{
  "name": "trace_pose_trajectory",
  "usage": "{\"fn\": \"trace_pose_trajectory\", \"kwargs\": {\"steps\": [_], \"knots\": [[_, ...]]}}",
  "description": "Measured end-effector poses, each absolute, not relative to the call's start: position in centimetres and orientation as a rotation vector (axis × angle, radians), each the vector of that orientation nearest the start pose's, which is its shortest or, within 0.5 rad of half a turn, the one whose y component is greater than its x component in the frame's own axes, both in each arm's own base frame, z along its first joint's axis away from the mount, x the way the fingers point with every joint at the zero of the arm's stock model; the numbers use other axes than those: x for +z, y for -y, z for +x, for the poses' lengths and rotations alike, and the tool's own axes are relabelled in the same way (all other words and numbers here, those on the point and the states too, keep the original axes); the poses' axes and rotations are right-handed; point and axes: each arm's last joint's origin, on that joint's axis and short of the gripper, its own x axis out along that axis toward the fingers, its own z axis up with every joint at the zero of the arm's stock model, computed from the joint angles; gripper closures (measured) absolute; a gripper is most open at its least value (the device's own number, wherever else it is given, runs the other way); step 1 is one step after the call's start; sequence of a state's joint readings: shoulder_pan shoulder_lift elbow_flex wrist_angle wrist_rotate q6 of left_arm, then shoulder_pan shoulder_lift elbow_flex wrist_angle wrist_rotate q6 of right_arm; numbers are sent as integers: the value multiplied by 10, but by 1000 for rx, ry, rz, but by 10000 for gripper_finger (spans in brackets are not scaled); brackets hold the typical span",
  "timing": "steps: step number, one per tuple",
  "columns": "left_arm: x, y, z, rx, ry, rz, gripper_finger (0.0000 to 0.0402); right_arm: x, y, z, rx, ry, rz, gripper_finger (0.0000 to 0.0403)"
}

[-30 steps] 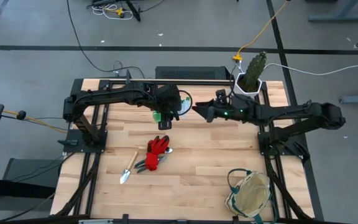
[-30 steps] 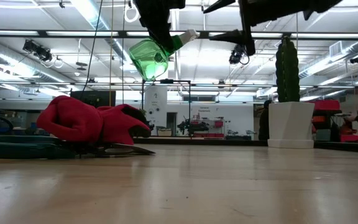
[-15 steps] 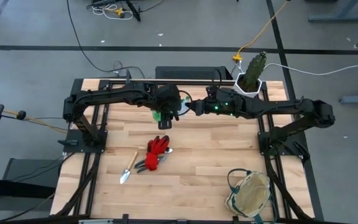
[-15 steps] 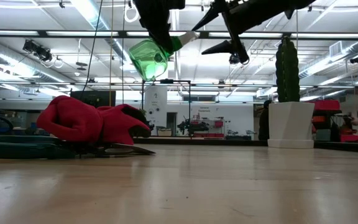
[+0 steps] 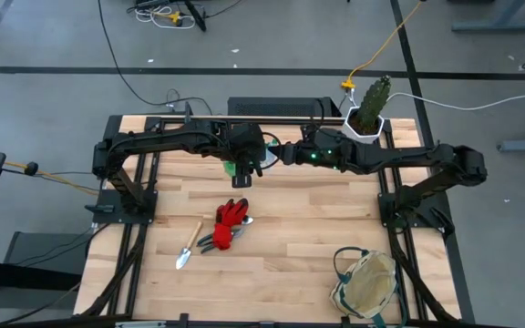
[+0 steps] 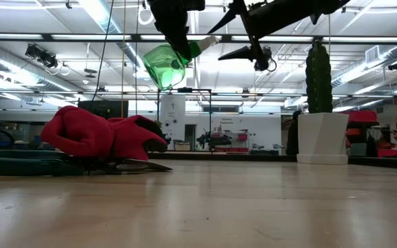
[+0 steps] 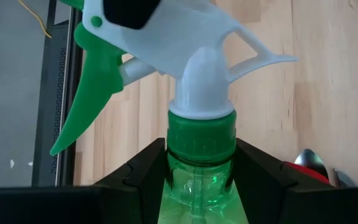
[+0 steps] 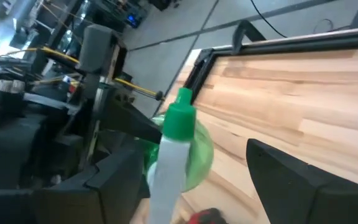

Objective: Pick & Place Garden tools in Gardening bag
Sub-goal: Put the green spray bottle into the gardening tool bag

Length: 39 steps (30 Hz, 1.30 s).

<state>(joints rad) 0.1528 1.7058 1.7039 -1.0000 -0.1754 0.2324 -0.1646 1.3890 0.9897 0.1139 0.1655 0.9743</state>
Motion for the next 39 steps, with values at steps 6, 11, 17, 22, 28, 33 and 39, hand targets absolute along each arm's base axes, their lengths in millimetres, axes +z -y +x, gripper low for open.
{"fn": "trace_pose_trajectory", "kwargs": {"steps": [6,11,17,22,28,33,39], "knots": [[344,-59,347,196,-1039,229,230,290,57,314,-446,-106,970,120],[344,-59,347,197,-1039,229,230,289,57,316,-442,-97,970,120],[344,-59,347,197,-1039,229,230,289,58,319,-435,-83,971,122],[344,-59,347,198,-1039,229,230,288,58,319,-435,-84,971,147],[344,-60,347,208,-1040,234,230,289,58,319,-428,-80,964,195],[343,-60,347,222,-1051,243,230,289,57,319,-404,-93,958,225],[341,-60,343,232,-1101,269,230,289,57,319,-404,-94,951,226]]}}
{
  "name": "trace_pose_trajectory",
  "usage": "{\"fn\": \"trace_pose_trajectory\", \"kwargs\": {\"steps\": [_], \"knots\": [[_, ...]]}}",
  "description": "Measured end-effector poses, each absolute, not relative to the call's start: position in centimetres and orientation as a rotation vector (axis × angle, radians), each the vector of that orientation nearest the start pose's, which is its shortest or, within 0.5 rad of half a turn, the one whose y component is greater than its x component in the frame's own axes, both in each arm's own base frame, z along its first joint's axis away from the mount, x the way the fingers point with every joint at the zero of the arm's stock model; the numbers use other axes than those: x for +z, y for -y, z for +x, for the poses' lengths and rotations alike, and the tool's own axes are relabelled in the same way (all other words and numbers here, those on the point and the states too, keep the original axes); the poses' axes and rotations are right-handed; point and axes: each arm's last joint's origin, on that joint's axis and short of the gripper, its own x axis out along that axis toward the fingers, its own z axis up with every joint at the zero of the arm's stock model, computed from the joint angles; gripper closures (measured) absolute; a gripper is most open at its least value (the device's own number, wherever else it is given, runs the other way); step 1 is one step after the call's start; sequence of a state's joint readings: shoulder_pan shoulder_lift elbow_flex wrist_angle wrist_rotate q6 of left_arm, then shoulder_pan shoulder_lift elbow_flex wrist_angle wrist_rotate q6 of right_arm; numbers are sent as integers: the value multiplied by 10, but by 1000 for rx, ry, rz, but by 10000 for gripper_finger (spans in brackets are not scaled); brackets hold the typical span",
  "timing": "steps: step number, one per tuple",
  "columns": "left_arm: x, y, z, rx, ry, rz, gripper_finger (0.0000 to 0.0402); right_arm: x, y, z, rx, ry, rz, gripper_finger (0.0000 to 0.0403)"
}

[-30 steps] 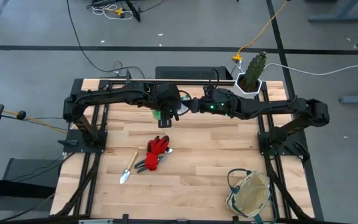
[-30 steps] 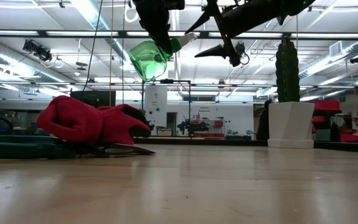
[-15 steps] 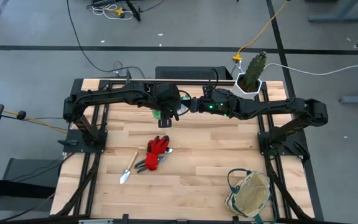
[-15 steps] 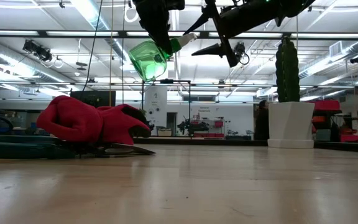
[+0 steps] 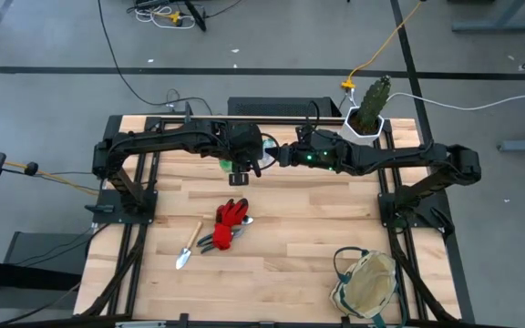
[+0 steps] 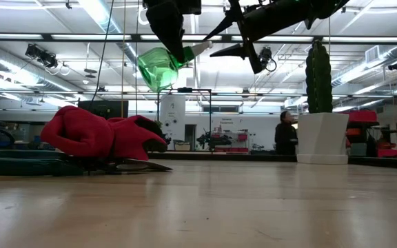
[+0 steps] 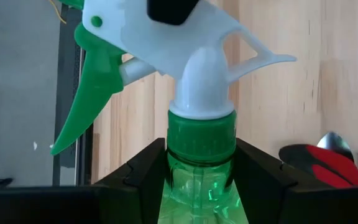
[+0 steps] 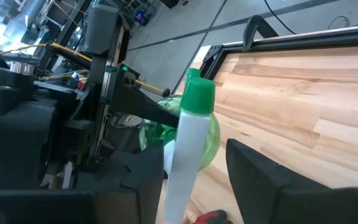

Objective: Pick & Place Garden tools in Gardening bag
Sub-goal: Put the green spray bottle into the gardening tool bag

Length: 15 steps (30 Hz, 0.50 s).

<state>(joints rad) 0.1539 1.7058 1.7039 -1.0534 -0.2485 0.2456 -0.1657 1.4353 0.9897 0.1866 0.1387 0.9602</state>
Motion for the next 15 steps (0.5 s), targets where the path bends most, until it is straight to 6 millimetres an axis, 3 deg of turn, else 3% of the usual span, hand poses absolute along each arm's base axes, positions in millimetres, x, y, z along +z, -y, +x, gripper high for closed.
{"fn": "trace_pose_trajectory", "kwargs": {"steps": [15], "knots": [[342,-61,343,263,-1104,291,230,290,58,320,-394,-92,899,184]]}}
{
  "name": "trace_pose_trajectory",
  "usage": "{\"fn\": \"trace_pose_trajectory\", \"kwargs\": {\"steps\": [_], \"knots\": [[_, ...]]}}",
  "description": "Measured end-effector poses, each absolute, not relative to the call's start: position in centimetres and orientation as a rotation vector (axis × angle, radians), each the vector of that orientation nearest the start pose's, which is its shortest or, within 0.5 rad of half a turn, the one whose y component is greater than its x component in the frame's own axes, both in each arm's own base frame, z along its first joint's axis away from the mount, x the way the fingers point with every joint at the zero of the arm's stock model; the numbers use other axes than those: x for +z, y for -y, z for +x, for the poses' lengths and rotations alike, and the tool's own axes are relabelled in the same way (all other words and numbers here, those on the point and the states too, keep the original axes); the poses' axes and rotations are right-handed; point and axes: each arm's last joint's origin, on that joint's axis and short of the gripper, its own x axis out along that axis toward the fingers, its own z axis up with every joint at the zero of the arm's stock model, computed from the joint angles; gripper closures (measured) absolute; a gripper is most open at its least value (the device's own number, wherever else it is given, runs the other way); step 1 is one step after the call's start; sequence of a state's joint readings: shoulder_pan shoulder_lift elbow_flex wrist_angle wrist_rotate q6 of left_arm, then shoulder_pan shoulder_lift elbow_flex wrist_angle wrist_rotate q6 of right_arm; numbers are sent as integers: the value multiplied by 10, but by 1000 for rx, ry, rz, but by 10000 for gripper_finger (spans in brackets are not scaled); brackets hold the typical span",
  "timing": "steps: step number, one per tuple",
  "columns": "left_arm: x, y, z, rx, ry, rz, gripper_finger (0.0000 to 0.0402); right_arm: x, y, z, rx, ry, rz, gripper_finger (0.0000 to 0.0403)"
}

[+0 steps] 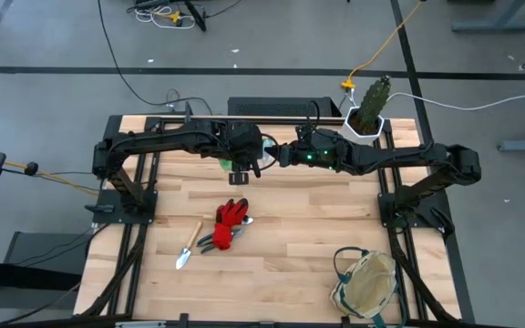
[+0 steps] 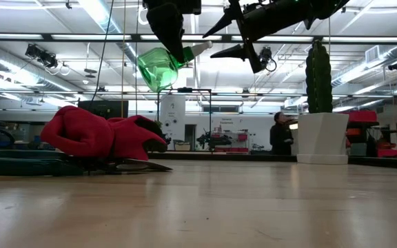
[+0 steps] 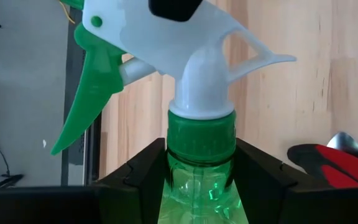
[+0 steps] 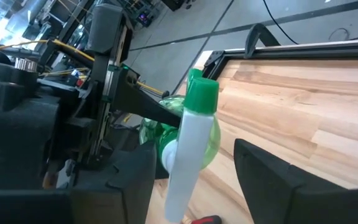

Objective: Pick & Place Garden tools in Gardening bag
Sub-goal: Put the green spray bottle into the gardening tool bag

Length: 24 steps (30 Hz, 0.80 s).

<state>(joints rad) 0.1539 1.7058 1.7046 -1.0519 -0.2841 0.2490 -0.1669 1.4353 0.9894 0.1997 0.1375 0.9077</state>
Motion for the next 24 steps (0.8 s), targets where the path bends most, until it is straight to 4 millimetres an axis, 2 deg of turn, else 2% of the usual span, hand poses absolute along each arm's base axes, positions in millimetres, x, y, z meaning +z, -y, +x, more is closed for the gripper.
{"fn": "trace_pose_trajectory", "kwargs": {"steps": [6,15,24], "knots": [[342,-61,342,267,-1104,294,230,289,58,319,-399,-97,899,189],[341,-61,343,266,-1109,294,230,277,60,329,-407,-113,899,193],[341,-62,343,267,-1106,293,230,282,62,330,-380,-68,903,193]]}}
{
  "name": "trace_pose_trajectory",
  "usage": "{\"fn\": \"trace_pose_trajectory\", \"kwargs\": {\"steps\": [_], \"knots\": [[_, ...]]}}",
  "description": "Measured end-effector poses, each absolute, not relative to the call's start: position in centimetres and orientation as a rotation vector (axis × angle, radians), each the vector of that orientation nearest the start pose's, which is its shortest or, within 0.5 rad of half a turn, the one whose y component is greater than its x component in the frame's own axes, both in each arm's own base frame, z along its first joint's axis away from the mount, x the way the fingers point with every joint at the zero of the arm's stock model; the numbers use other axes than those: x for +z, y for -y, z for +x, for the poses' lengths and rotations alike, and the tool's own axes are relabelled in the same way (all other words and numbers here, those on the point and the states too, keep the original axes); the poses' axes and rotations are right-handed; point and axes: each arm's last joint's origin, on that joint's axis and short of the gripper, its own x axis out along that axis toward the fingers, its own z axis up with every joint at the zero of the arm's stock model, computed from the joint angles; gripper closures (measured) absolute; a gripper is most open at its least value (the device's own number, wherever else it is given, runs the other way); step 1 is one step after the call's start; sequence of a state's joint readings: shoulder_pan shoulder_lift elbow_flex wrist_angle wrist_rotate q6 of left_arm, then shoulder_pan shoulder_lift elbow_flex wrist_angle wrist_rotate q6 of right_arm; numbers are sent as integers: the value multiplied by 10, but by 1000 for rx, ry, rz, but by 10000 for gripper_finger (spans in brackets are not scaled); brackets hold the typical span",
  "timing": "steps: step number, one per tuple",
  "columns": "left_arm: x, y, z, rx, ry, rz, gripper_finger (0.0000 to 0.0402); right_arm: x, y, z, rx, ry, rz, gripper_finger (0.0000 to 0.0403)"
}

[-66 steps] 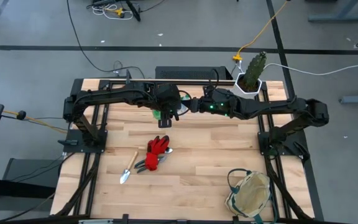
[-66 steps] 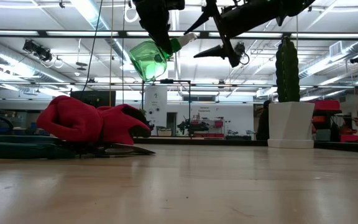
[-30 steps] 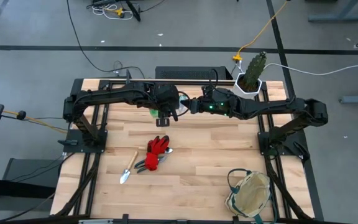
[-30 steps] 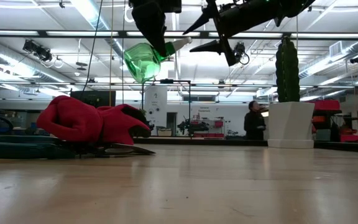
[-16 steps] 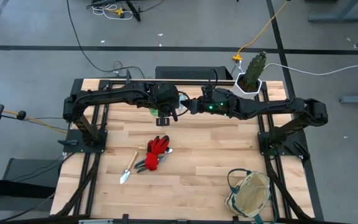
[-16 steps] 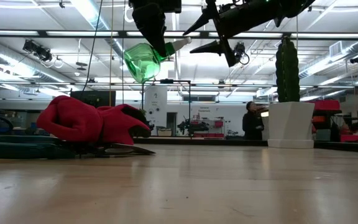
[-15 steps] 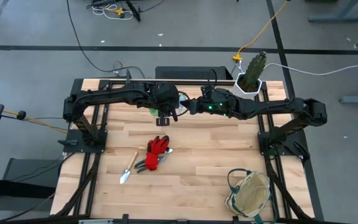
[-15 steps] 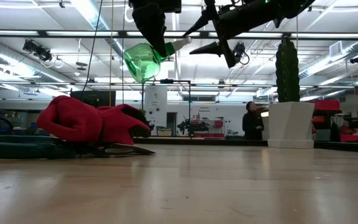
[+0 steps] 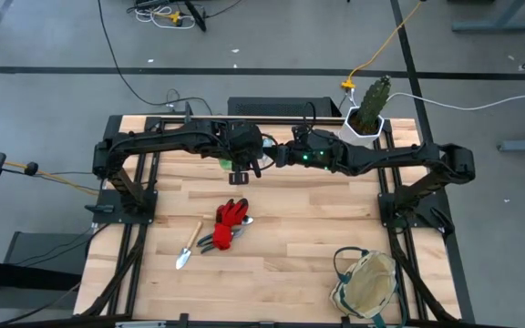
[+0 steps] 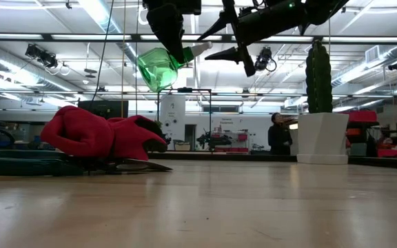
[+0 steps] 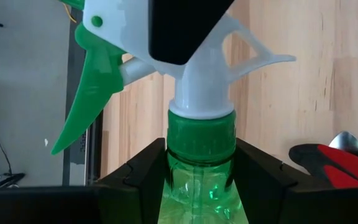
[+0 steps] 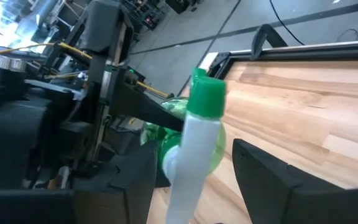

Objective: Pick & Place Garden tools in Gardening bag
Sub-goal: Put the green spray bottle into the gardening tool bag

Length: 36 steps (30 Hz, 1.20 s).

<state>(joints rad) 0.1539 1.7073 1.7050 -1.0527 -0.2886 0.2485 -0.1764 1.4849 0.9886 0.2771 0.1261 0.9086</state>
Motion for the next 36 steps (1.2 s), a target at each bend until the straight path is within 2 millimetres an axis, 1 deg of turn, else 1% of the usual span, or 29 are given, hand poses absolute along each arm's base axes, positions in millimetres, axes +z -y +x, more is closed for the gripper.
{"fn": "trace_pose_trajectory", "kwargs": {"steps": [9,12,15,26,31,36], "knots": [[341,-62,343,266,-1106,292,230,281,62,329,-383,-75,922,193],[341,-61,343,266,-1106,292,230,281,62,329,-383,-76,923,200],[341,-61,343,266,-1106,292,230,281,62,329,-384,-76,925,217],[341,-61,343,264,-1107,291,230,281,62,330,-379,-77,921,299],[341,-61,343,266,-1107,292,230,281,62,330,-377,-77,910,320],[341,-62,343,270,-1107,294,226,281,62,330,-377,-75,911,332]]}}
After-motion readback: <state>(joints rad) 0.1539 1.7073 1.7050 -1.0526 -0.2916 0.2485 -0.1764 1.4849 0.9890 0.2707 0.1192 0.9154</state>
